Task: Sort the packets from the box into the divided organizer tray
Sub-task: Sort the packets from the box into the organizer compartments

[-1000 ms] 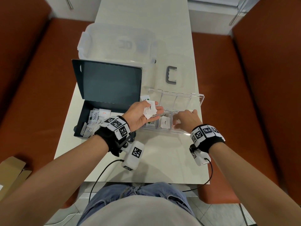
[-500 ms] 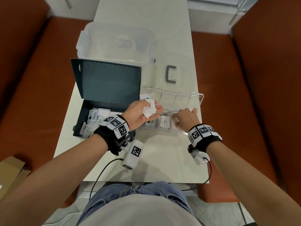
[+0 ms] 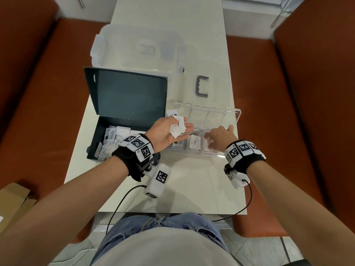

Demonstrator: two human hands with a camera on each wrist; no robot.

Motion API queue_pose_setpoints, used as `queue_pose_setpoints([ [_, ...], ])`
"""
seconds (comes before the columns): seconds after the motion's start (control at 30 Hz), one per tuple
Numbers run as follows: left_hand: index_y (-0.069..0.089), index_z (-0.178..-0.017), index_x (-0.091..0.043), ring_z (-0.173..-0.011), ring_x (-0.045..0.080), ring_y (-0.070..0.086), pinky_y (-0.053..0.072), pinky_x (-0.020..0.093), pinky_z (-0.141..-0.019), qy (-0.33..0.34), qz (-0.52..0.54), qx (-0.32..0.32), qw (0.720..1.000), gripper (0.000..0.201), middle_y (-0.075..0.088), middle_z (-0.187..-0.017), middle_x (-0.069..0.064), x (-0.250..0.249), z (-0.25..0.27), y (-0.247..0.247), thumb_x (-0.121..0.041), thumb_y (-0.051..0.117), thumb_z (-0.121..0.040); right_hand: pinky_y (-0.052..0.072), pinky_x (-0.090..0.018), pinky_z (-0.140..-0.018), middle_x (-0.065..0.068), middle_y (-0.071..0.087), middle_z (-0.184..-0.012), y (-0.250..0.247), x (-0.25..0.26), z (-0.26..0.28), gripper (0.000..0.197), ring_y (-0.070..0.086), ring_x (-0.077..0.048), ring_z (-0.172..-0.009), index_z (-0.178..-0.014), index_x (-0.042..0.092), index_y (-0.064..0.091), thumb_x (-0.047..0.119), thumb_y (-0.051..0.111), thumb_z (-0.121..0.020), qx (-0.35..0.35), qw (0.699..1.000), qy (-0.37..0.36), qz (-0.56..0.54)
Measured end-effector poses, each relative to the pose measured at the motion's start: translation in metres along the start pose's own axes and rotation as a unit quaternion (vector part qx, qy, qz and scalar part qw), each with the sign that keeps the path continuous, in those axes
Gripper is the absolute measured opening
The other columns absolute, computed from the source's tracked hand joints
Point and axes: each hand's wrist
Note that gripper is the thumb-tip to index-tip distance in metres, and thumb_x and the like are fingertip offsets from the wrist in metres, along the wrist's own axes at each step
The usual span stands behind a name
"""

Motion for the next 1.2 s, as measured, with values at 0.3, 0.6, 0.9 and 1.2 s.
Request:
queue_pose_setpoints([
  [0.3,0.048,-0.132,0.005,-0.108,0.031,0.063,0.054,0.038,-0.088,-0.002,0.01,0.003,1.0,0.036,0.06,-0.126,0.025,-0.0004,0.0011,0.0021,-0.004,0.031,-0.101,0.024,-0.044,-0.095,0.0,0.065,-0.102,0.0049,0.0012,0.0004,0.023,0.048,-0.023,-0.105,-0.114,0.026,0.054,0.026,0.053,-0.091,-0.007,1.0,-0.004,-0.018],
  [0.6,0.047,-0.133,0.005,-0.111,0.032,0.063,0.052,0.04,-0.093,-0.003,0.014,0.002,1.0,0.037,0.06,-0.125,0.025,0.0011,-0.0005,0.0029,-0.005,0.031,-0.101,0.024,-0.048,-0.099,0.002,0.059,-0.117,0.0051,0.0093,0.0001,0.024,0.043,-0.024,-0.115,-0.116,0.025,0.056,0.025,0.052,-0.092,0.017,1.0,0.007,0.022],
  [0.9,0.047,-0.133,0.005,-0.116,0.034,0.06,0.051,0.04,-0.093,-0.005,0.016,0.006,1.0,0.037,0.059,-0.127,0.026,0.0033,0.0021,0.0048,-0.004,0.03,-0.101,0.024,-0.047,-0.096,0.002,0.062,-0.114,0.0091,0.0098,0.0024,0.027,0.04,-0.025,-0.113,-0.117,0.028,0.052,0.026,0.054,-0.09,-0.004,1.0,0.019,-0.025],
  [1.2,0.045,-0.134,0.006,-0.115,0.034,0.062,0.055,0.038,-0.088,-0.004,0.023,0.004,1.0,0.038,0.06,-0.126,0.026,0.0034,0.0032,0.0008,-0.004,0.031,-0.1,0.025,-0.044,-0.087,0.006,0.061,-0.105,0.0087,0.0014,0.0063,0.024,0.043,-0.022,-0.104,-0.112,0.035,0.059,0.04,0.059,-0.089,-0.034,0.998,-0.002,-0.053],
])
Point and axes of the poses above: each hand's wrist, its own z-axis away from the middle knuckle, its own y-axis out of the palm, x = y × z
